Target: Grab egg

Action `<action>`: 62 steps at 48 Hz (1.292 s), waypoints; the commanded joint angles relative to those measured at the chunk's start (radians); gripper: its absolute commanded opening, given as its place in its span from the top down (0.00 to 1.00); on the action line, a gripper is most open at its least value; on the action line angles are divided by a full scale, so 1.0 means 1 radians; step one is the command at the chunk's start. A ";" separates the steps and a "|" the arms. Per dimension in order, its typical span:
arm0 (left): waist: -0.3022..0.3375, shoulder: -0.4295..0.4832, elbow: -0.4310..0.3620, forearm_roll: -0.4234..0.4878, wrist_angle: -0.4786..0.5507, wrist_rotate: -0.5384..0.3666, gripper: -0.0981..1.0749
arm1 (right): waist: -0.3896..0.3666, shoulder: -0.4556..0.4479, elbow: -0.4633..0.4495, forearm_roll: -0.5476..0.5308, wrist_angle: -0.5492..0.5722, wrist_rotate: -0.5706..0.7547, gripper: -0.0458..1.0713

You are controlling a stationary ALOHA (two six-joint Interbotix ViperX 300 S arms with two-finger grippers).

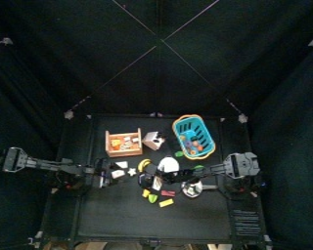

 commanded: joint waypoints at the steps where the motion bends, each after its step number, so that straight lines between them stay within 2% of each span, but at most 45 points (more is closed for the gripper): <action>1: -0.002 0.002 -0.009 -0.002 -0.005 -0.002 0.06 | -0.006 -0.104 0.014 0.009 0.020 0.009 0.18; 9: -0.002 0.002 -0.008 -0.017 -0.005 0.000 0.06 | -0.044 -0.189 0.092 0.095 0.106 0.008 0.18; 16: 0.000 0.002 -0.008 -0.017 -0.003 0.002 0.06 | -0.089 -0.206 0.143 0.176 0.153 0.006 0.18; 25: 0.000 0.002 -0.008 -0.017 -0.005 0.000 0.06 | -0.120 -0.160 0.138 0.259 0.170 0.000 0.18; 38: 0.000 0.002 -0.005 -0.017 -0.005 0.002 0.06 | -0.129 -0.110 0.120 0.321 0.199 0.000 0.18; 62: 0.000 0.002 -0.005 -0.017 -0.005 0.000 0.06 | -0.124 -0.029 0.081 0.362 0.209 0.000 0.18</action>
